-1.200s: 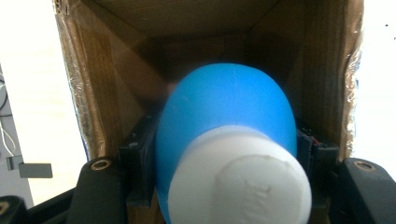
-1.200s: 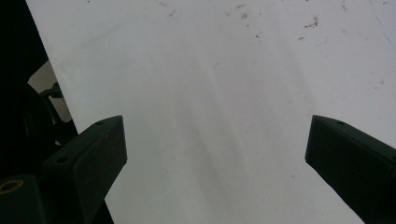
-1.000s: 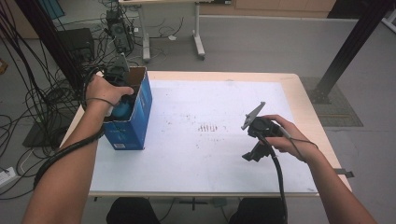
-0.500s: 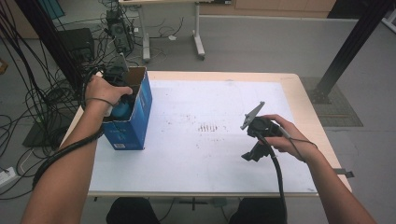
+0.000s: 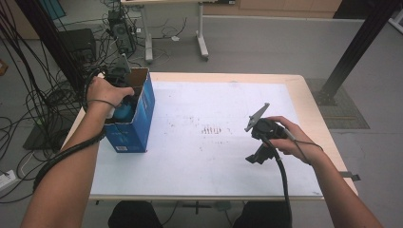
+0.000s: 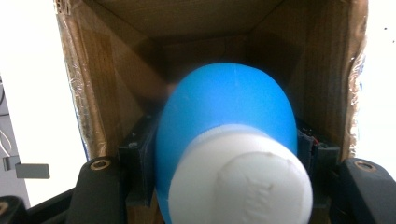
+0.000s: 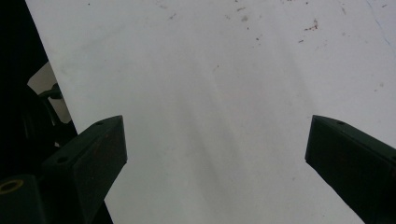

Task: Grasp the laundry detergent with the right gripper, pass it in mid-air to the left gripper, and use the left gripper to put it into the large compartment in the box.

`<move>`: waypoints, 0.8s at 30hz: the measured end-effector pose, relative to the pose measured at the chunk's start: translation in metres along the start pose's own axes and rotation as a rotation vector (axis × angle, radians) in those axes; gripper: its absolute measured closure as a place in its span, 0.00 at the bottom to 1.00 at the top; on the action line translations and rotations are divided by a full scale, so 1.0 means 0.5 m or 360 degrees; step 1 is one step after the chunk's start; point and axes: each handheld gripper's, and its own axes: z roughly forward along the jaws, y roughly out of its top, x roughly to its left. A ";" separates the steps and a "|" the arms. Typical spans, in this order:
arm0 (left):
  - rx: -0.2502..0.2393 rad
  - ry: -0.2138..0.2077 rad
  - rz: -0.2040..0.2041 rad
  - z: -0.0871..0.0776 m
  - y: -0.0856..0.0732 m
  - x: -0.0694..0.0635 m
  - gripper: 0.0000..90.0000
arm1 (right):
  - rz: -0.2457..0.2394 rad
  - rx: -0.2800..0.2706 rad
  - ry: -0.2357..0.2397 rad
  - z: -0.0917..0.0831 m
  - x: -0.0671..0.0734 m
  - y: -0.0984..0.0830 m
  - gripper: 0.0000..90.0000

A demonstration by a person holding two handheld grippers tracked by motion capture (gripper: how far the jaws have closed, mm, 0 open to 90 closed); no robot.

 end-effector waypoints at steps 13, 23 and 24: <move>0.0000 0.0001 -0.0003 0.000 0.000 -0.001 0.41 | 0.0001 0.0001 0.0003 0.002 0.001 0.000 0.05; -0.0003 0.0000 -0.0008 0.000 -0.001 -0.001 0.41 | -0.0002 0.0002 0.0006 0.004 0.001 0.001 0.05; -0.0003 0.0001 -0.0009 0.000 -0.001 -0.001 0.41 | -0.0002 0.0002 0.0006 0.004 0.001 0.001 0.06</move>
